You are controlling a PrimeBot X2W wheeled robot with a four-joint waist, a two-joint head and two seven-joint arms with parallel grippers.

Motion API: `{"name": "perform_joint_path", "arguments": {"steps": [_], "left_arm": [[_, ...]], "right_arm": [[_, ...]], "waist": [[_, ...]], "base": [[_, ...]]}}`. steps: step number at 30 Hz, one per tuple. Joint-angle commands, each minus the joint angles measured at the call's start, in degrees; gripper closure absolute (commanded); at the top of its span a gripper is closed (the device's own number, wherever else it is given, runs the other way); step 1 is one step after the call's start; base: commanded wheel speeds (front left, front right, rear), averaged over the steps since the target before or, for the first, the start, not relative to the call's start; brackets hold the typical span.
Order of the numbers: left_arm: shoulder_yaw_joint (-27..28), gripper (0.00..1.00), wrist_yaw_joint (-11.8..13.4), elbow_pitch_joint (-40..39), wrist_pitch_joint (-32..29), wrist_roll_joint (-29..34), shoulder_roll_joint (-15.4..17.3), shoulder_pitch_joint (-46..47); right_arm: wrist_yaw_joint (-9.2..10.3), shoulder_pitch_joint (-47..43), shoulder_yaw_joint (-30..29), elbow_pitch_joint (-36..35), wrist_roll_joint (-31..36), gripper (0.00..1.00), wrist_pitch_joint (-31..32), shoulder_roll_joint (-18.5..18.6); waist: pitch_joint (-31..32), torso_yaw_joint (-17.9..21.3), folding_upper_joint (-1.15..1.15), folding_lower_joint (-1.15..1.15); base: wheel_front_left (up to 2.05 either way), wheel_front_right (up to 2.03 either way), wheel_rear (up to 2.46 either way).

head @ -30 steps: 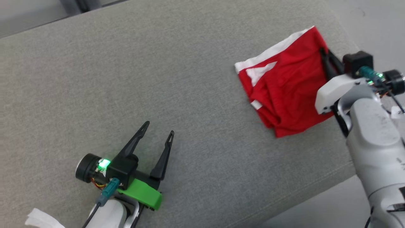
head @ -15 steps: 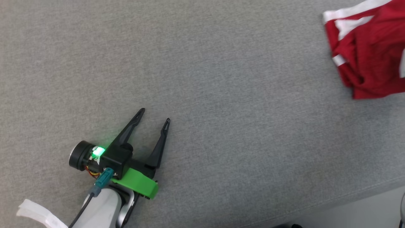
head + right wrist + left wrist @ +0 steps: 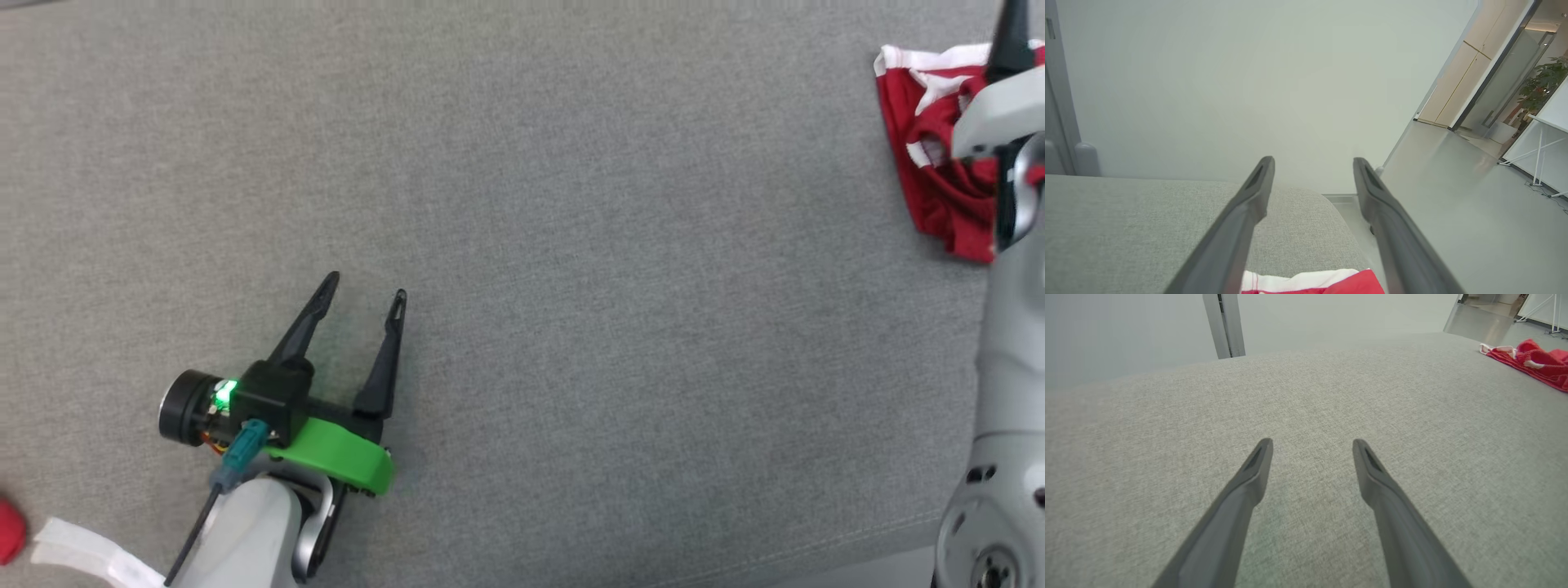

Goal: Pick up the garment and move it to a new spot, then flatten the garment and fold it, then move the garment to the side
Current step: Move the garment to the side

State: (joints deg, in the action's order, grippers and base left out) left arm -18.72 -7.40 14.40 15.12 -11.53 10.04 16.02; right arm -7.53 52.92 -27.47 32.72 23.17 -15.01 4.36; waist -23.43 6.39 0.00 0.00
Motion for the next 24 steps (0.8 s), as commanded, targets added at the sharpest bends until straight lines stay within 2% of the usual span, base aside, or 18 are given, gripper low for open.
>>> {"name": "perform_joint_path", "arguments": {"steps": [1, 7, 13, 24], "left_arm": [[1.2, 0.0, -0.12, 0.43, 0.03, 0.38, -0.3, -0.82], [7.11, 0.0, -0.12, 2.17, 0.03, 1.78, -2.28, -2.55], [12.63, 0.0, -0.07, 3.88, 0.03, 3.67, -4.14, -4.76], [17.79, 0.0, 0.67, 6.86, 0.03, 4.99, -6.63, -9.72]], "right_arm": [[0.08, -2.16, 2.06, -1.84, -2.41, 0.0, -0.21, -0.22], [0.08, -10.1, 12.17, -8.36, -12.16, 0.0, -0.21, -1.19], [0.08, -19.58, 19.42, -8.76, -21.5, 0.0, -0.22, -1.32], [0.08, -34.24, 22.55, -5.72, -26.92, 0.0, -0.23, -1.29]], "waist": [[3.12, -0.78, 0.0, 0.0], [7.95, -2.28, 0.0, 0.0], [12.47, -3.93, 0.0, 0.0], [18.34, -6.53, 0.0, 0.0]], "base": [[0.0, 0.0, 0.0], [0.0, 0.0, 0.0], [0.0, 0.0, 0.0], [0.0, 0.0, 0.0]]}}
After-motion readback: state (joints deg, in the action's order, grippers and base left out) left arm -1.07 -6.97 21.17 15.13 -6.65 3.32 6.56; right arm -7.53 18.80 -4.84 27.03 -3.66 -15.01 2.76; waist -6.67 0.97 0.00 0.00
